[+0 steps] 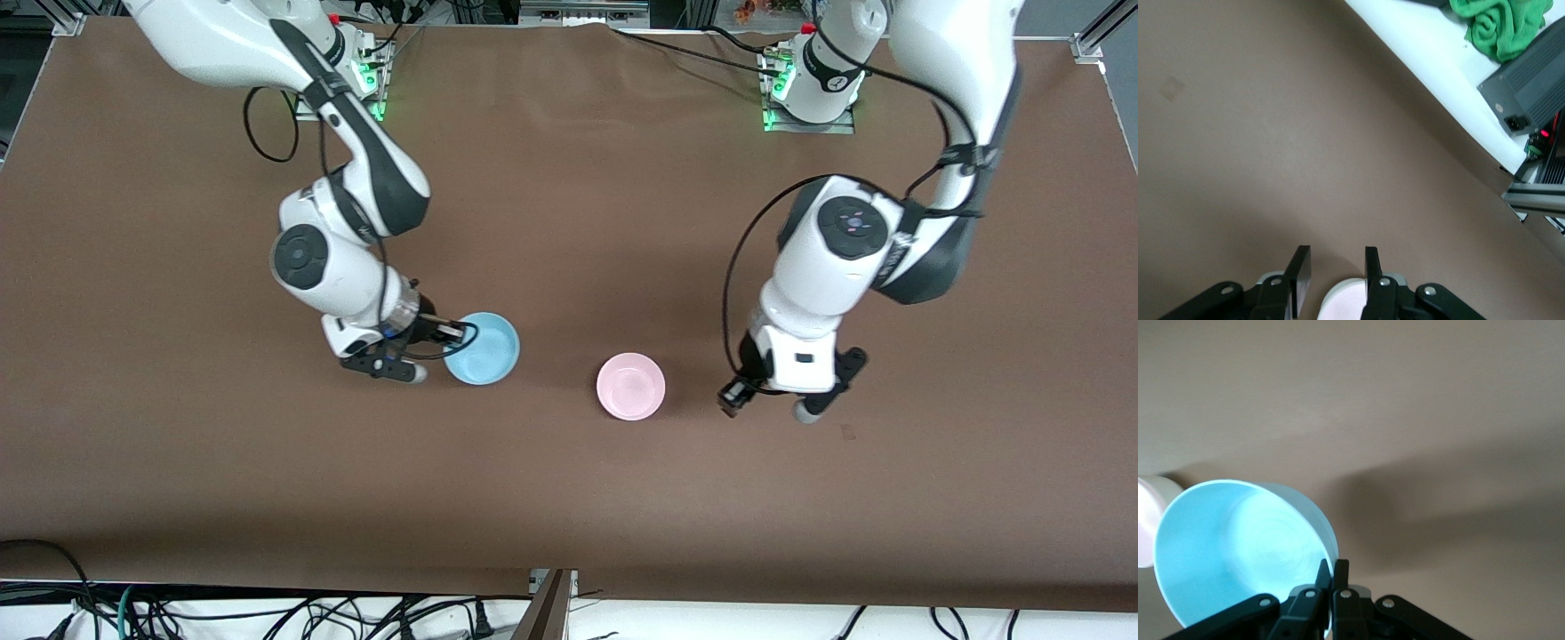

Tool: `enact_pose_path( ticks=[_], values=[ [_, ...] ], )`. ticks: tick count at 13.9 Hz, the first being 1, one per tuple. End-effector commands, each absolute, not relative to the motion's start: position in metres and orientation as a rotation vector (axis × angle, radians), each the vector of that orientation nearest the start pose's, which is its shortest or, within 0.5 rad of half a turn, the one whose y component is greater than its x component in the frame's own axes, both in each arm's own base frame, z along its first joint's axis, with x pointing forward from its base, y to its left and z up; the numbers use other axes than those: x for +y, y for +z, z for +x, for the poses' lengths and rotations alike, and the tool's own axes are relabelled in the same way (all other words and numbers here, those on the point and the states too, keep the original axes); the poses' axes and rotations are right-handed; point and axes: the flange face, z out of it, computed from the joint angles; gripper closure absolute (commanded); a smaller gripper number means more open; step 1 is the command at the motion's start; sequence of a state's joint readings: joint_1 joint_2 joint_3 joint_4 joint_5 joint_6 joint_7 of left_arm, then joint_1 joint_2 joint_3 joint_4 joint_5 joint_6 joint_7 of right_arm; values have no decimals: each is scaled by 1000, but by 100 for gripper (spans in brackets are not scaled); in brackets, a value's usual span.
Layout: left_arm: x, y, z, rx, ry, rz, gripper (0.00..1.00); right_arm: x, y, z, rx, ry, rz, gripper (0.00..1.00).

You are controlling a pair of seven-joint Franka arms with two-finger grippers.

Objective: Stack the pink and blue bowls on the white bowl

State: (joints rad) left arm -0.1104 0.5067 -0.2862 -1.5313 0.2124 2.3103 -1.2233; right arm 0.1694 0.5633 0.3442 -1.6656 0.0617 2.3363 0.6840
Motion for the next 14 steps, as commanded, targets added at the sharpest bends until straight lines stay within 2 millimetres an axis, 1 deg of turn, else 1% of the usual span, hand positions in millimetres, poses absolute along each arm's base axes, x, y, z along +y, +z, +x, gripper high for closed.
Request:
enact_pose_path(
  ticks=[1,3,4,5,6,7,8,9,10,11,12,13,14],
  values=[
    [-202,452,692,-1103,-305,-3099,60,359,307,618,502,0,-2784,100],
    [-154,488,703,-1042,-214,-3128,60,389,304,615,552,-26,-2733,100],
    [-127,502,707,-1023,-190,-3151,60,403,301,613,579,-38,-2705,100],
    [-103,511,708,-995,-156,-3171,60,420,299,611,603,-55,-2672,100],
    [-79,519,708,-944,-132,-3182,60,432,296,608,623,-64,-2648,100],
    [-55,535,704,-897,-133,-3188,60,442,293,605,635,-78,-2624,100],
    [-34,540,701,-852,-123,-3197,59,449,292,606,645,-92,-2597,100],
    [-13,549,697,-812,-141,-3204,59,455,293,608,665,-103,-2571,100],
    [2,560,691,-732,-159,-3214,58,464,293,608,668,-103,-2557,100],
    [18,562,686,-647,-142,-3218,58,476,290,605,661,-98,-2550,100],
    [30,563,680,-561,-107,-3224,57,481,286,606,668,-104,-2551,100],
    [33,564,675,-509,-74,-3227,55,490,277,601,665,-111,-2565,100],
    [33,561,673,-495,-54,-3219,54,496,270,597,654,-129,-2569,100]
  ],
)
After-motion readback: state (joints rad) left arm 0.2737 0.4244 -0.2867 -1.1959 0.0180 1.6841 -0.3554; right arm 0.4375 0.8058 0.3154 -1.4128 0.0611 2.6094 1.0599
